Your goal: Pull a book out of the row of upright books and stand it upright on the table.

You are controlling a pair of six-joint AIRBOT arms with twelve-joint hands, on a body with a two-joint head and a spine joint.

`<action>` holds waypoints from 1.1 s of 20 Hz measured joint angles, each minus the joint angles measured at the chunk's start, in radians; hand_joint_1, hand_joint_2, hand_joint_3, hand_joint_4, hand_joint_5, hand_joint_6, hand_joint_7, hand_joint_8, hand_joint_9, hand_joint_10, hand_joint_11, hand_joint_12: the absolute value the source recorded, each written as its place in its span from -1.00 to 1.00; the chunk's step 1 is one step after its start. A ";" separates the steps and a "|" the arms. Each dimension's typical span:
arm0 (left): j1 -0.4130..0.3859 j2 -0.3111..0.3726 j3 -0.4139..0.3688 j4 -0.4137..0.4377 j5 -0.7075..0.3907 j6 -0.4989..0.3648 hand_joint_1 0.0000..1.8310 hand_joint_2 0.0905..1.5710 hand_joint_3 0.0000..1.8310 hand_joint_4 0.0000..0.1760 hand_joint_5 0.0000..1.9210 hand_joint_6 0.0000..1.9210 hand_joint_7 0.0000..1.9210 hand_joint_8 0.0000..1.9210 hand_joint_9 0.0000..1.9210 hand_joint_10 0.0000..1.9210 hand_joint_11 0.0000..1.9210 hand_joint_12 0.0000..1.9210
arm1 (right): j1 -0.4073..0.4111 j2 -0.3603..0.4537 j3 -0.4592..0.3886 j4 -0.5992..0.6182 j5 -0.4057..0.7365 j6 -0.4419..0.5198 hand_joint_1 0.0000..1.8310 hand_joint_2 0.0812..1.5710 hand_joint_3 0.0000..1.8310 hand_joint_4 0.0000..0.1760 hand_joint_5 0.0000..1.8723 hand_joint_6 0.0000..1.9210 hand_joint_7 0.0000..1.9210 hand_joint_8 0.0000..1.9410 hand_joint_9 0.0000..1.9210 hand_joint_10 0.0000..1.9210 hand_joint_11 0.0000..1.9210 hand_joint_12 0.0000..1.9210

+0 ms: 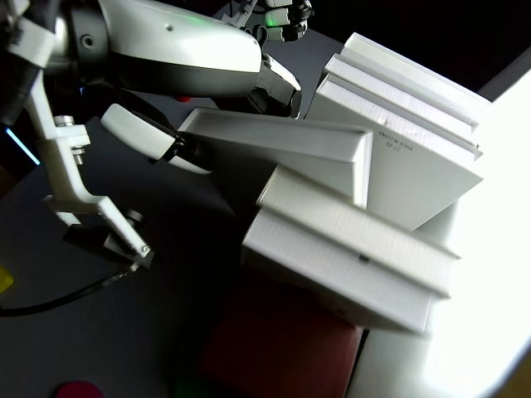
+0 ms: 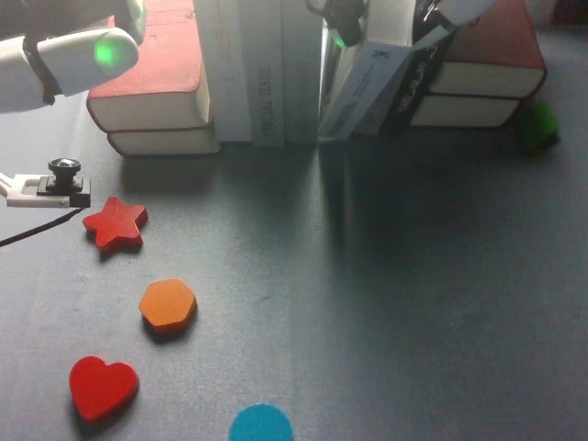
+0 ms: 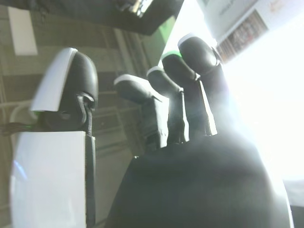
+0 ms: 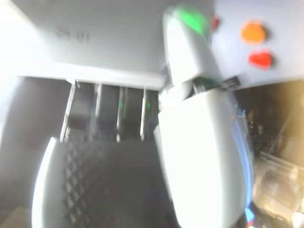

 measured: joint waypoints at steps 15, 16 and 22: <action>0.017 -0.005 -0.008 -0.015 -0.003 0.000 0.14 0.30 -1.00 -1.00 -0.54 1.00 -0.62 1.00 -0.57 1.00 -0.47 1.00 | -0.007 0.096 -0.114 0.134 0.049 -0.063 0.48 0.50 -1.00 -1.00 -0.14 0.09 -0.12 0.34 -0.24 0.59 -0.41 0.85; 0.019 -0.005 -0.008 -0.008 -0.006 0.000 0.16 0.31 -1.00 -1.00 -0.54 1.00 -0.62 1.00 -0.58 1.00 -0.47 1.00 | -0.007 0.114 -0.136 0.163 0.056 -0.082 0.48 0.48 -1.00 -1.00 -0.13 0.09 -0.08 0.30 -0.24 0.57 -0.40 0.83; 0.045 0.000 -0.016 -0.037 -0.014 0.000 0.07 0.46 -0.93 -0.03 -0.21 0.44 -0.68 1.00 -0.60 1.00 -0.48 1.00 | 0.033 0.214 -0.229 0.328 0.105 -0.166 0.31 0.30 -1.00 -1.00 0.21 -0.23 0.08 0.77 0.05 1.00 0.03 1.00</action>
